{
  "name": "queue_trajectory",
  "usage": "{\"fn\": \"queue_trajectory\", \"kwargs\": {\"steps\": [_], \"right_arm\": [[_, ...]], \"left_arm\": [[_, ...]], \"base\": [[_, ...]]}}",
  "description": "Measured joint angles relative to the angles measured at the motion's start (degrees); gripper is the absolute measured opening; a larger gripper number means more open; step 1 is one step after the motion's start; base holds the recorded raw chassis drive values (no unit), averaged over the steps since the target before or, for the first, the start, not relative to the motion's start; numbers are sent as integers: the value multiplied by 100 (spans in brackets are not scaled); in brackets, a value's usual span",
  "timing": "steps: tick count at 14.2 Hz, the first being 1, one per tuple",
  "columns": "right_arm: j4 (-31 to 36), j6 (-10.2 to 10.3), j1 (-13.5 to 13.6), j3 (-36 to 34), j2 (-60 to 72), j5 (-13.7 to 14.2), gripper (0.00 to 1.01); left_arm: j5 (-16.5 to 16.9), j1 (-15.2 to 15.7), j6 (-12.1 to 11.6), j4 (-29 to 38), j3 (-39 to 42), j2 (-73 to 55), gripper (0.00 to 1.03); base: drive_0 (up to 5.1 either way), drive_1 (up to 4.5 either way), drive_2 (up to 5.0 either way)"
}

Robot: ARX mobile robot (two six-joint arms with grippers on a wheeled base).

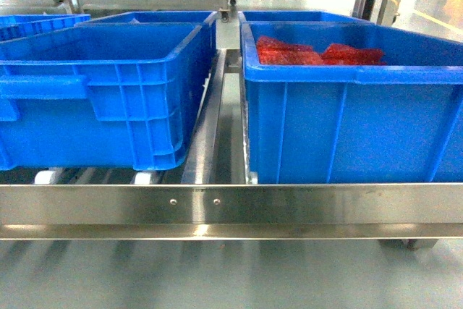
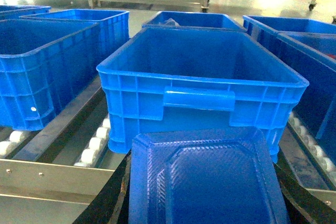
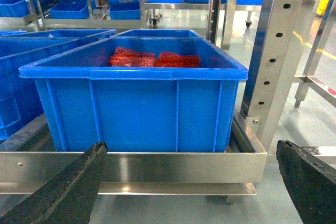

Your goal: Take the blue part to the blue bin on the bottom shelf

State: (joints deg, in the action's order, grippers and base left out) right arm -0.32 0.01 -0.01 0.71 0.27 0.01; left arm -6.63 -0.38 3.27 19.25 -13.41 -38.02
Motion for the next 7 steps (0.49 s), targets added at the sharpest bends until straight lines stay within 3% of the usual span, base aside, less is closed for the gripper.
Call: {"fn": "queue_trajectory", "kwargs": {"steps": [6,7], "right_arm": [[-7,0,0,0,0,0,98],[9,0,0,0,0,0,98]], "left_arm": [[0,0,0,0,0,9,44],[2,-2,0,9,0,13,44]], "base": [[0,0,0],[5,435,-425]]}}
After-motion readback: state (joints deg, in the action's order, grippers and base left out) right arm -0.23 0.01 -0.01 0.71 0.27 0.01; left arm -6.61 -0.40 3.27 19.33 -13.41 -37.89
